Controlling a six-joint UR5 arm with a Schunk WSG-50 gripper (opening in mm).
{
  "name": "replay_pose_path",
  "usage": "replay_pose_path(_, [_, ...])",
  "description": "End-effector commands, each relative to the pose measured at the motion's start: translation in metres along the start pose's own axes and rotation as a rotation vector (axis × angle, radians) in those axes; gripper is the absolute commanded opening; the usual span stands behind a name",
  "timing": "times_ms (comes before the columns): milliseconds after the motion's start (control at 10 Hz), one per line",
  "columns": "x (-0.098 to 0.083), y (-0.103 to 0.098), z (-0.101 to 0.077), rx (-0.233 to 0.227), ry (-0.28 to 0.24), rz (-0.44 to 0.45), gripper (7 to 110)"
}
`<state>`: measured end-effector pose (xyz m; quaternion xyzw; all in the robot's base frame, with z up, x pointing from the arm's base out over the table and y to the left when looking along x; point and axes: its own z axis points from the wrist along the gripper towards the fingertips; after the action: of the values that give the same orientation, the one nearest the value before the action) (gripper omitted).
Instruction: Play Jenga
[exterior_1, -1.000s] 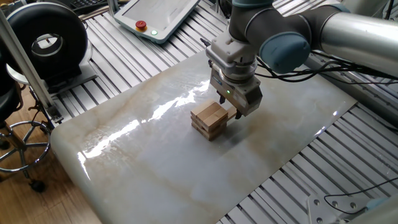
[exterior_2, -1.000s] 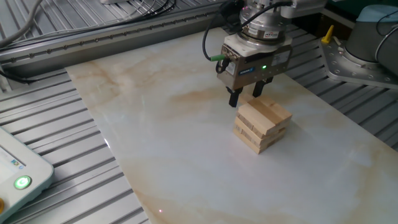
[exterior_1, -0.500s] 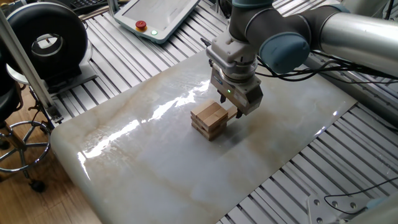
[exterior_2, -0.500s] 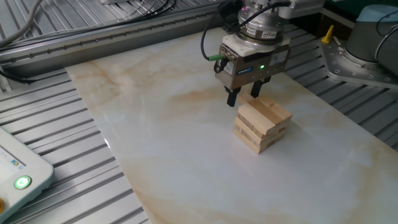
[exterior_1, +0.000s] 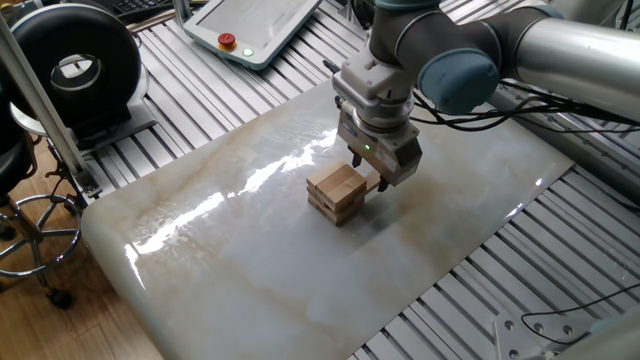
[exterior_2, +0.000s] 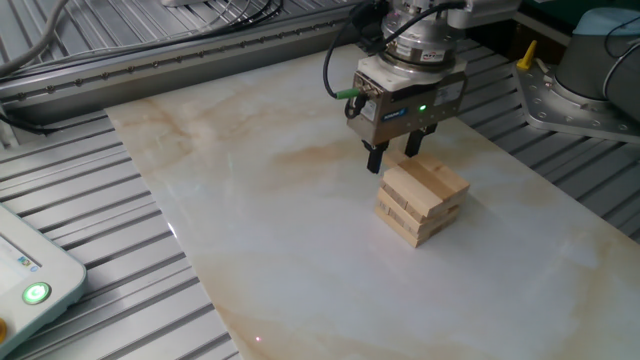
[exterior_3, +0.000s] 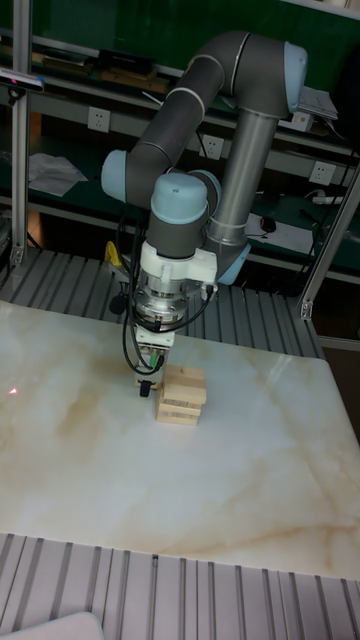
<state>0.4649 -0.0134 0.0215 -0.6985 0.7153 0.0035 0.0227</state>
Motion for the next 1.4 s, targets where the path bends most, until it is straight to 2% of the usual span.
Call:
replay_pose_path(0, [-0.003,0.001,0.003,-0.004,-0.018,0.002,66])
replay_pose_path(600, [0.002,0.004,0.006,-0.011,0.017,0.026,66])
replay_pose_path(1000, [-0.003,0.004,0.007,-0.01,0.003,0.02,66])
replay_pose_path(1100, [-0.004,0.006,0.007,-0.018,-0.001,0.007,66])
replay_pose_path(1300, [-0.002,0.017,0.009,-0.067,0.002,-0.039,66])
